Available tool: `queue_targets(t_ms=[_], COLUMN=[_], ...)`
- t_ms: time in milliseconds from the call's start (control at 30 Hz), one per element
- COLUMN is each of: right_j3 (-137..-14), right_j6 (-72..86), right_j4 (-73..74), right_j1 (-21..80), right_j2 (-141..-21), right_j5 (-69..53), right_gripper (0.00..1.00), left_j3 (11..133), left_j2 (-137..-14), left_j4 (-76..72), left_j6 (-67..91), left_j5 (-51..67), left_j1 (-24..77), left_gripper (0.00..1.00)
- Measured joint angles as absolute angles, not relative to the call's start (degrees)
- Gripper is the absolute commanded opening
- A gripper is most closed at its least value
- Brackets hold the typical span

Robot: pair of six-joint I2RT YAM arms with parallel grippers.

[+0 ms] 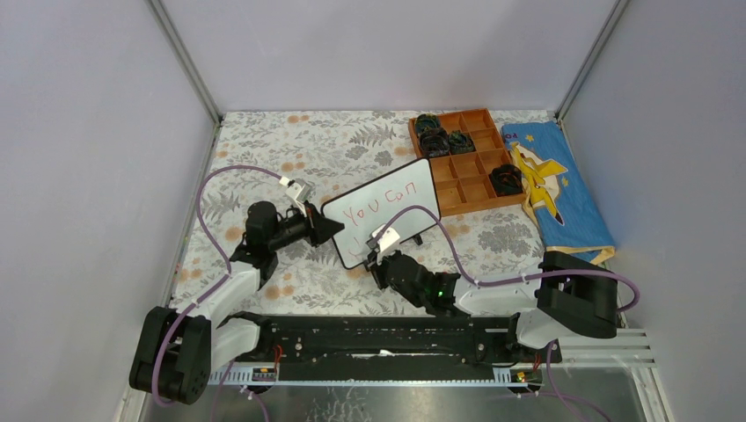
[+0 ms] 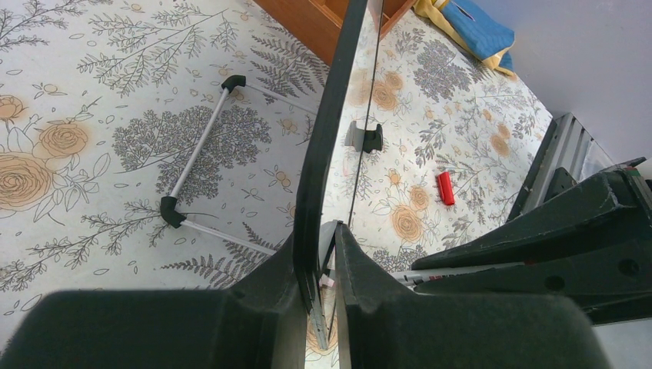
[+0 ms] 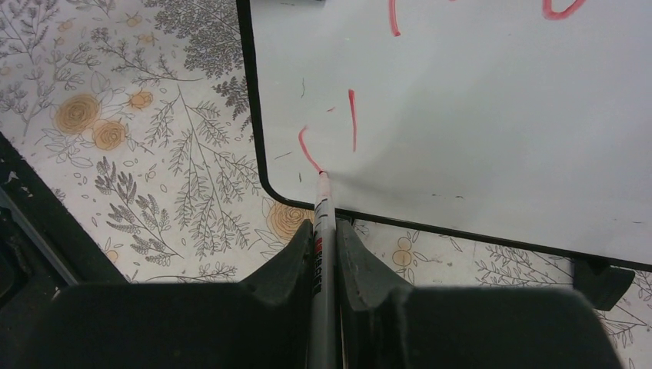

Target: Write a sentence on the whiteboard

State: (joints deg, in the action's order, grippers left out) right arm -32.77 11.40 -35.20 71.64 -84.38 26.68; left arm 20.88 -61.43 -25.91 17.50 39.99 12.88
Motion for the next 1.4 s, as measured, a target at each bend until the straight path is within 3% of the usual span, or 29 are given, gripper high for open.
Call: queue_targets(t_ms=[1400], right_j3=[-33.56], right_j6=[8.25], right_j4=[-32.86], right_j1=[70.00], right_j2=[-79.61], right_j5=[28.86], right_gripper=[0.00], left_j3=[20.91], left_j2=[-61.34], left_j4=[-25.91], left_j6=[17.37], left_j5=[39.59], left_j1=[13.17], left_gripper=[0.13])
